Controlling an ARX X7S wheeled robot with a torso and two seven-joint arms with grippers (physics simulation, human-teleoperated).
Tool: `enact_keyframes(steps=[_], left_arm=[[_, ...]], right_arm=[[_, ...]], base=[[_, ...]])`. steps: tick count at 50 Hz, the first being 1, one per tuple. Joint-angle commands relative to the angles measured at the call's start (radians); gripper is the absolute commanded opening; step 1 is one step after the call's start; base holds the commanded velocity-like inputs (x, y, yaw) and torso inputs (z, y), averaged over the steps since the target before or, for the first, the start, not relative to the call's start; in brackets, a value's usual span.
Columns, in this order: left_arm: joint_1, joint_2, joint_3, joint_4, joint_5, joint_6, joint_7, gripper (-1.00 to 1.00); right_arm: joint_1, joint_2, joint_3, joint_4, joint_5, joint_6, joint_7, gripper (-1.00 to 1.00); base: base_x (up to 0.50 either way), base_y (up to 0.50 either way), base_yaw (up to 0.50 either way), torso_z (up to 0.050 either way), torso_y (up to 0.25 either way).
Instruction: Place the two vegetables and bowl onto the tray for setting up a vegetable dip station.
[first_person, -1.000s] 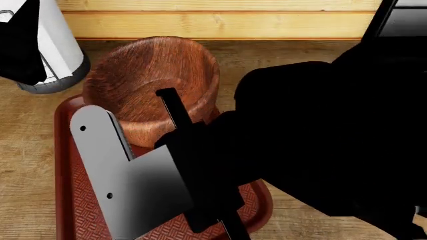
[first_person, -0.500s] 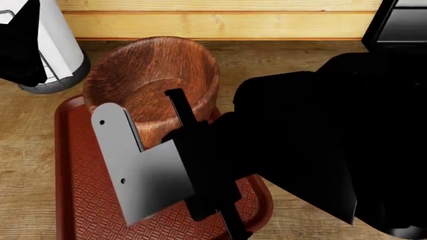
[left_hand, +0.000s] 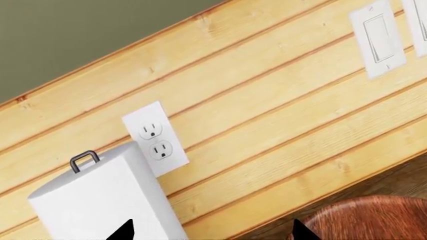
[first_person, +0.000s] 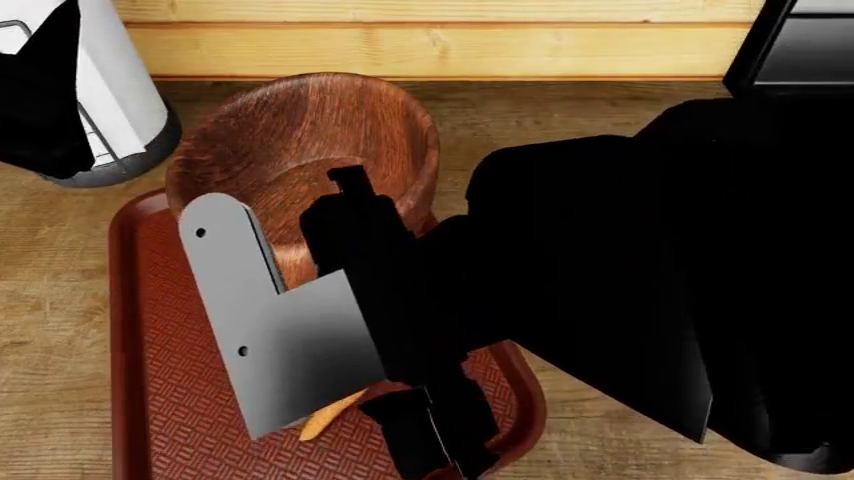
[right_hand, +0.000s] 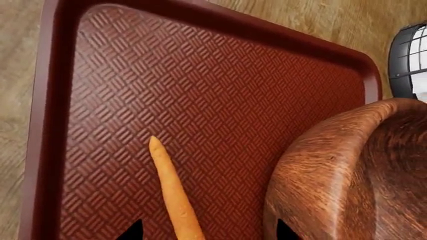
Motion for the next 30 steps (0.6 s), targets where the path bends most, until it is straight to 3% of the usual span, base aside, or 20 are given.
enact_keyframes(steps=[1,12,30], left_arm=[[0.023,-0.008,-0.012,0.003,0.002,0.013,0.003,1.0],[0.018,-0.003,-0.003,0.0,0.005,0.016,0.004,1.0],[-0.033,0.014,0.027,0.002,-0.019,-0.003,-0.016,1.0]], right_arm=[[0.04,0.011,0.054,-0.008,0.049,0.015,-0.012,1.0],[0.133,0.043,0.212,-0.011,0.193,0.066,0.014,1.0],[0.22,0.122,0.268,0.008,0.21,0.107,-0.012,1.0]], base=[[0.0,0.0,0.0,0.0,0.0],[0.0,0.0,0.0,0.0,0.0],[0.0,0.0,0.0,0.0,0.0]])
